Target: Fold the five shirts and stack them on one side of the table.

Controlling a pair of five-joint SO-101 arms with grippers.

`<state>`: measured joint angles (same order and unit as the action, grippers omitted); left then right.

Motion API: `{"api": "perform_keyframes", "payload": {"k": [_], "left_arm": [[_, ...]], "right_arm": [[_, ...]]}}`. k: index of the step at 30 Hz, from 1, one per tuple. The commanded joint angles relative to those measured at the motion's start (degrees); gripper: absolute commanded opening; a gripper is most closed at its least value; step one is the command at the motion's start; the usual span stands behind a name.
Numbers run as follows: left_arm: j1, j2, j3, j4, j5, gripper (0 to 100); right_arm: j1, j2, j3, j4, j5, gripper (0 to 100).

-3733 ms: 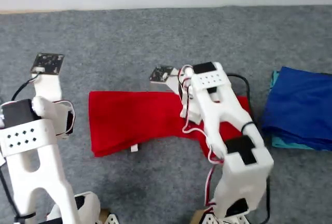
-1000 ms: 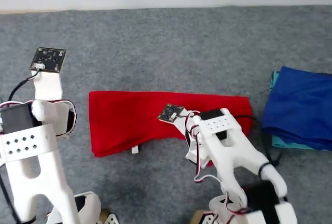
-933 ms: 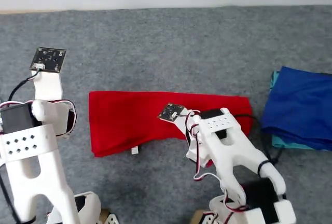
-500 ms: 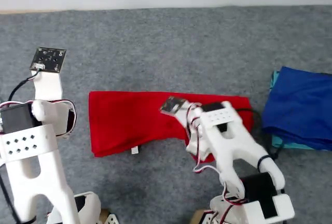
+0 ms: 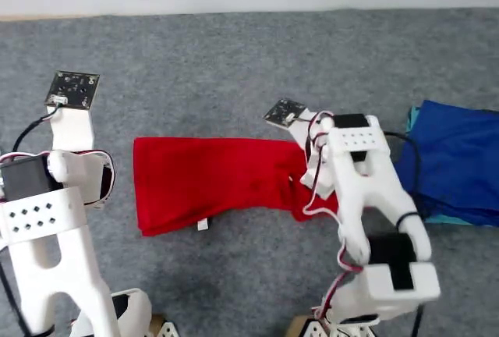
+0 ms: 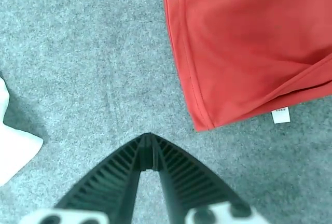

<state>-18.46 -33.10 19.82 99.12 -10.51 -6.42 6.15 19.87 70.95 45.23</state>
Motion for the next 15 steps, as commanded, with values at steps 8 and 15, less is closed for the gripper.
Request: {"api": "perform_keyframes", "payload": {"k": [8,15], "left_arm": [[0.35,-1.67,-2.15,1.32,-0.53,0],[0.35,-1.67,-2.15,1.32,-0.44,0]], "right_arm": [[4.18,18.95,-31.03,4.18,0.53,4.0],[4.44,31.08,-50.11,13.85,-2.20,13.9]]}}
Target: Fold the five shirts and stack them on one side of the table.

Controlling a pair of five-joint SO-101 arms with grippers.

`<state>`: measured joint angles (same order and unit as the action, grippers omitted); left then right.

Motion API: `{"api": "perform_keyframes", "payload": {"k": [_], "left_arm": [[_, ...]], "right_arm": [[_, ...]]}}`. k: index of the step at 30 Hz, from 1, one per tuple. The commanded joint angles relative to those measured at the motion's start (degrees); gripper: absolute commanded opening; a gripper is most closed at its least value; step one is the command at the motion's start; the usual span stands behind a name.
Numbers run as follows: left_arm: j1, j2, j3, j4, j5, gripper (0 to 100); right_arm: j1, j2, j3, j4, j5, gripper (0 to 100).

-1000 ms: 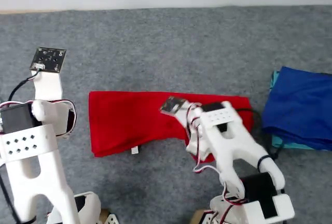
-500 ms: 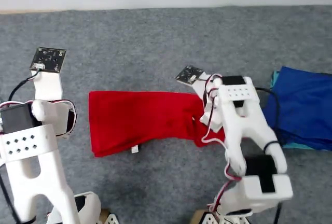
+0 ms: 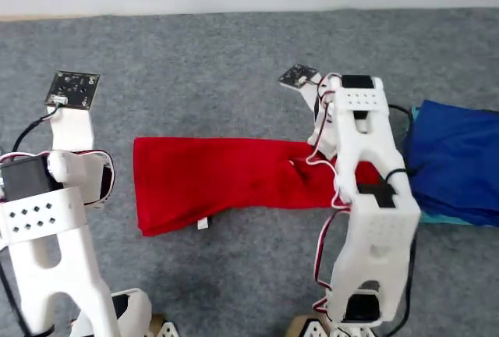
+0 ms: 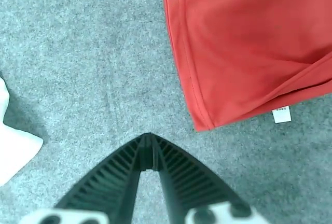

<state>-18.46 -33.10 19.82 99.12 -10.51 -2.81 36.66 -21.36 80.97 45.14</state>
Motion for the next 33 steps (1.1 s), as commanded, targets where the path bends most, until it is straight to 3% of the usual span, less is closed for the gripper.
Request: {"api": "perform_keyframes", "payload": {"k": [1,13,22,33], "left_arm": [[0.35,-1.67,-2.15,1.32,-0.44,0],[0.35,-1.67,-2.15,1.32,-0.18,0],[0.35,-1.67,-2.15,1.32,-0.18,0],[0.44,-1.67,-2.07,1.23,-0.18,0]], "right_arm": [[0.84,0.84,-10.99,5.23,-3.43,16.6],[0.92,0.48,-29.27,21.93,-5.01,19.7],[0.66,-12.97,-12.04,21.76,-4.92,3.7],[-1.10,-27.74,13.54,20.62,-5.10,3.2]]}}
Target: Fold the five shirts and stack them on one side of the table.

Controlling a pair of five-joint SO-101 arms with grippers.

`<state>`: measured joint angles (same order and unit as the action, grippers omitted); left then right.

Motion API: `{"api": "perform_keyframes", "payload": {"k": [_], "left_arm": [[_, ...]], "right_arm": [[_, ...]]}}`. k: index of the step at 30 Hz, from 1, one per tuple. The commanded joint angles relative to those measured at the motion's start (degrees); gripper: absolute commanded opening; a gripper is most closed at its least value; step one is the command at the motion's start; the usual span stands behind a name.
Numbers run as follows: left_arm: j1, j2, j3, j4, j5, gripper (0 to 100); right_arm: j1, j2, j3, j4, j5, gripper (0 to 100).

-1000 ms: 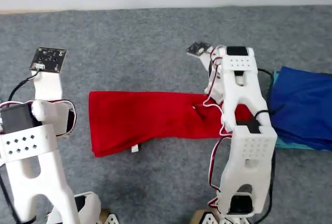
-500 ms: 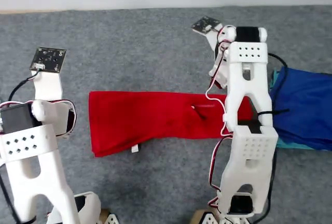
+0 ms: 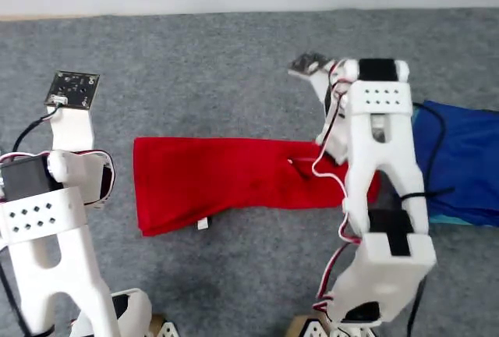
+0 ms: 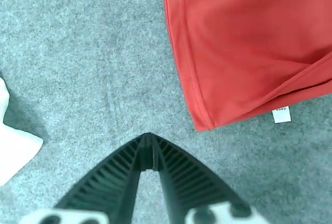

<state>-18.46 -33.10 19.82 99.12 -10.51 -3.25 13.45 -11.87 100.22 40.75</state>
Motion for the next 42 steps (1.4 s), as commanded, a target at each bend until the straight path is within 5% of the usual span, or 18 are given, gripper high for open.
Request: {"api": "perform_keyframes", "payload": {"k": [1,12,22,33,42], "left_arm": [[0.44,-1.67,-2.07,1.23,-0.18,0],[0.44,-1.67,-2.07,1.23,-0.18,0],[0.44,-1.67,-2.07,1.23,-0.18,0],[0.44,-1.76,-2.15,1.32,-0.18,0],[0.44,-1.76,-2.15,1.32,-0.18,0]], "right_arm": [[-0.84,-4.53,5.89,0.22,-0.70,3.2],[-9.10,-4.26,18.46,-19.65,-8.18,3.2],[-7.08,4.53,18.46,-37.58,-8.00,3.2],[0.40,16.13,3.60,-36.44,-5.80,3.2],[-2.77,16.31,-2.99,-25.19,-6.07,3.5]]}}
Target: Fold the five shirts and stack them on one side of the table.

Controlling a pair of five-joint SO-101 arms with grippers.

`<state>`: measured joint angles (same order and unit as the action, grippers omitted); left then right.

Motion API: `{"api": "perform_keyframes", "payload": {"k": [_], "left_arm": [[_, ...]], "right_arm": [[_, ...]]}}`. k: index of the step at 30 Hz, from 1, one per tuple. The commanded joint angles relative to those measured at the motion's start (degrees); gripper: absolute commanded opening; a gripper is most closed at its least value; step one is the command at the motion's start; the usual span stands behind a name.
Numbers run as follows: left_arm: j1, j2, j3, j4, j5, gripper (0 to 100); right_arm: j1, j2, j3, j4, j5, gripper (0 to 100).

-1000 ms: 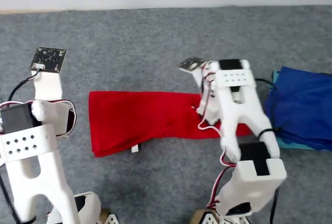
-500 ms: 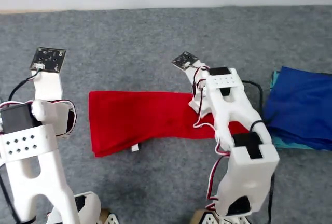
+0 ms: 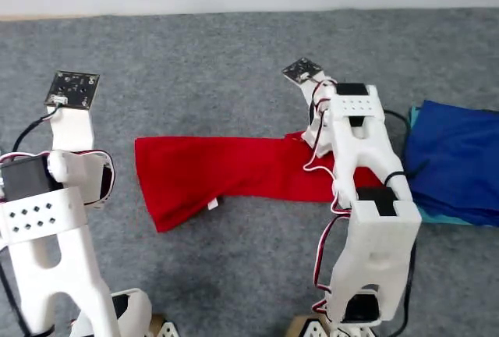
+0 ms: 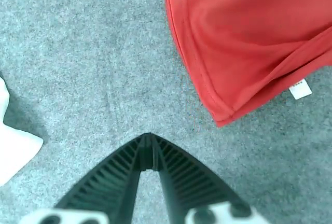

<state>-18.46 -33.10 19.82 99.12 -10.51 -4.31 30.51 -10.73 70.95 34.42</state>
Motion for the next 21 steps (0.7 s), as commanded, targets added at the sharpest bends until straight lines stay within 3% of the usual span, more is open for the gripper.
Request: {"api": "perform_keyframes", "payload": {"k": [1,10,21], "left_arm": [[0.44,-1.76,-2.15,1.32,-0.18,0],[1.32,-1.76,-2.24,1.32,-0.44,0],[16.97,5.45,-2.42,1.23,-0.53,0]], "right_arm": [[-2.51,-0.75,-5.01,6.02,0.18,3.5],[-4.00,-2.86,-14.42,20.35,0.18,3.5],[0.04,-17.98,-13.36,31.78,-0.26,3.4]]}}
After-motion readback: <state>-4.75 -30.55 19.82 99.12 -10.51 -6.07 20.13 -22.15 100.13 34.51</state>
